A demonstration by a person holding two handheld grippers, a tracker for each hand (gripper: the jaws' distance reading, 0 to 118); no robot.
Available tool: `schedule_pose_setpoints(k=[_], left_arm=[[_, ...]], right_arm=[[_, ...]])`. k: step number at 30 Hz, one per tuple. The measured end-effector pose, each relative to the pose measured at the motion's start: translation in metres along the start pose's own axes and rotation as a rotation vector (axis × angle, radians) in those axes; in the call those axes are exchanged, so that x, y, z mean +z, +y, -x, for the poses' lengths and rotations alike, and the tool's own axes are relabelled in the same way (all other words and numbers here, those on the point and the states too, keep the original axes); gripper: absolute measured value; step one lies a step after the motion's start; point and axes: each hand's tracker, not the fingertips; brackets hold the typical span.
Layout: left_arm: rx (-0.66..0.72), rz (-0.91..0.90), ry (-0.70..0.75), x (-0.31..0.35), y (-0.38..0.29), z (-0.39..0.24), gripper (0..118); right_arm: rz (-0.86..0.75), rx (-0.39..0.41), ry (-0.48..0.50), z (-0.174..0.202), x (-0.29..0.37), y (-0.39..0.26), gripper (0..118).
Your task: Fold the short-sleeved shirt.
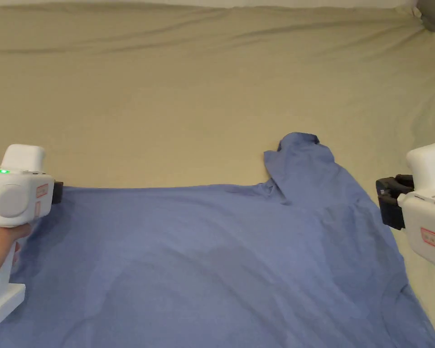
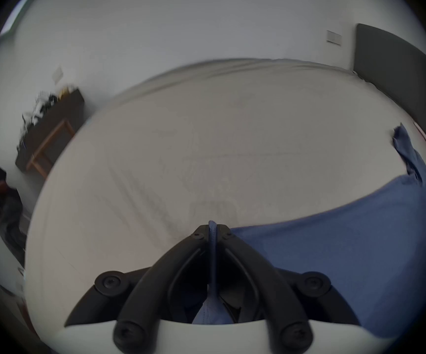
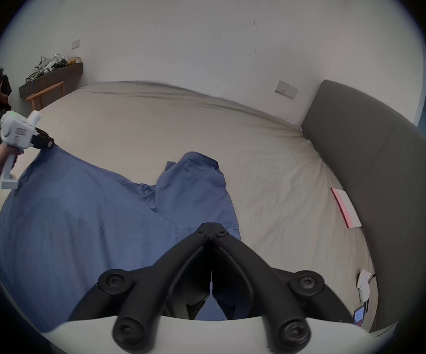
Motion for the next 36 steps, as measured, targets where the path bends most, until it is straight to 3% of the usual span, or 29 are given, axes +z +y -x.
schedule_pose_setpoints(k=[2, 3, 4, 5, 6, 7, 9, 12, 16, 18, 20, 21, 22, 23, 24, 26, 28, 32, 36], left_arm=[[0.012, -0.052, 0.008, 0.031, 0.0, -0.003, 4], [0.048, -0.083, -0.005, 0.049, -0.002, -0.001, 3], [0.074, -0.131, -0.014, 0.067, -0.003, 0.001, 3], [0.081, -0.16, -0.036, 0.075, -0.002, 0.014, 3], [0.077, -0.183, -0.02, 0.09, -0.005, 0.017, 3], [0.066, -0.207, -0.017, 0.105, -0.007, 0.018, 3], [0.058, -0.229, -0.009, 0.135, -0.014, 0.019, 3], [0.107, -0.236, -0.025, 0.161, -0.028, 0.021, 3], [0.087, -0.229, -0.01, 0.174, -0.045, 0.012, 3], [0.079, -0.216, -0.006, 0.174, -0.052, 0.008, 3], [0.075, -0.205, -0.007, 0.174, -0.056, 0.005, 3], [0.071, -0.203, -0.003, 0.172, -0.059, 0.004, 3], [0.066, -0.2, 0.007, 0.172, -0.059, 0.002, 3], [0.064, -0.199, 0.008, 0.173, -0.059, 0.001, 3], [0.065, -0.206, 0.008, 0.175, -0.06, 0.0, 3], [0.063, -0.217, 0.023, 0.181, -0.06, -0.001, 3], [0.064, -0.234, 0.032, 0.19, -0.057, 0.0, 3], [0.083, -0.305, 0.07, 0.225, -0.045, 0.01, 3], [0.12, -0.42, 0.118, 0.284, -0.029, 0.023, 3]], right_arm=[[0.032, -0.035, -0.006, -0.012, -0.023, 0.005, 7], [0.084, -0.045, 0.0, -0.019, -0.038, 0.008, 25], [0.15, -0.049, 0.014, -0.026, -0.053, 0.01, 57], [0.211, -0.067, 0.014, -0.033, -0.071, 0.011, 98], [0.24, -0.098, 0.06, -0.042, -0.087, 0.007, 111], [0.241, -0.124, 0.09, -0.048, -0.099, 0.004, 113], [0.29, -0.152, 0.044, -0.057, -0.123, 0.001, 113], [0.329, -0.168, 0.033, -0.06, -0.151, -0.006, 113], [0.449, -0.124, 0.038, -0.051, -0.176, -0.017, 112], [0.413, -0.135, 0.049, -0.042, -0.171, -0.018, 94], [0.39, -0.146, 0.112, -0.037, -0.165, -0.012, 87], [0.377, -0.168, 0.158, -0.035, -0.161, -0.008, 74], [0.377, -0.141, 0.132, -0.031, -0.156, -0.004, 53], [0.357, -0.049, 0.084, -0.024, -0.154, -0.001, 13], [0.357, -0.013, 0.078, -0.02, -0.152, -0.001, 2], [0.347, -0.059, 0.062, -0.021, -0.141, 0.0, 2], [0.208, -0.123, 0.06, -0.027, -0.109, 0.008, 2], [0.001, -0.052, 0.022, -0.034, -0.024, 0.033, 2], [-0.194, -0.053, 0.021, -0.044, 0.079, 0.057, 2]])
